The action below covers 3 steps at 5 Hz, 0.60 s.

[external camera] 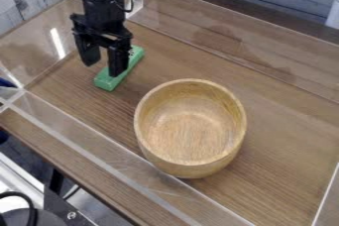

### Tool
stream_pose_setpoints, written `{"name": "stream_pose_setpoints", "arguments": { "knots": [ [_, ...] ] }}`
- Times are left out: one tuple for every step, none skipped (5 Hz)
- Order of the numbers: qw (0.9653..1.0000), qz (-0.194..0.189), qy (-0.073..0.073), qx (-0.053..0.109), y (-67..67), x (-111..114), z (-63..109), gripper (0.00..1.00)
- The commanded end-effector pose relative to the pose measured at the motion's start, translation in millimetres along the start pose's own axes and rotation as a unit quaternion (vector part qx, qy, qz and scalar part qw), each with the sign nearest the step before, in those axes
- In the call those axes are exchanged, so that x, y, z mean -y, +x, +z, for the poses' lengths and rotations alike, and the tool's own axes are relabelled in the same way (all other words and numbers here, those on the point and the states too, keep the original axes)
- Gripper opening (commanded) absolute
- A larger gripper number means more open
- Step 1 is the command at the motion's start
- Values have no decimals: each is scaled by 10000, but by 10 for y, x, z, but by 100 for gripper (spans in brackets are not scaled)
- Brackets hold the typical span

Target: Put the green block in the brown bowl

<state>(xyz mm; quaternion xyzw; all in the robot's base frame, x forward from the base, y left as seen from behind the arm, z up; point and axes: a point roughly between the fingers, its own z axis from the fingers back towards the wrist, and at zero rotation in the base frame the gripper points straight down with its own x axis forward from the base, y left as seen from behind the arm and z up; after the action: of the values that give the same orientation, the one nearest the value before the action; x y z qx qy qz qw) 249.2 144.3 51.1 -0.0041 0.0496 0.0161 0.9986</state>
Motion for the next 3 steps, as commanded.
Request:
{"name": "stream_pose_setpoints", "arguments": {
  "knots": [
    [9996, -12, 110, 277, 94, -28, 177, 100],
    [9995, -17, 90, 293, 107, -16, 200, 100],
    [9995, -18, 75, 299, 118, -7, 213, 100]
  ]
}}
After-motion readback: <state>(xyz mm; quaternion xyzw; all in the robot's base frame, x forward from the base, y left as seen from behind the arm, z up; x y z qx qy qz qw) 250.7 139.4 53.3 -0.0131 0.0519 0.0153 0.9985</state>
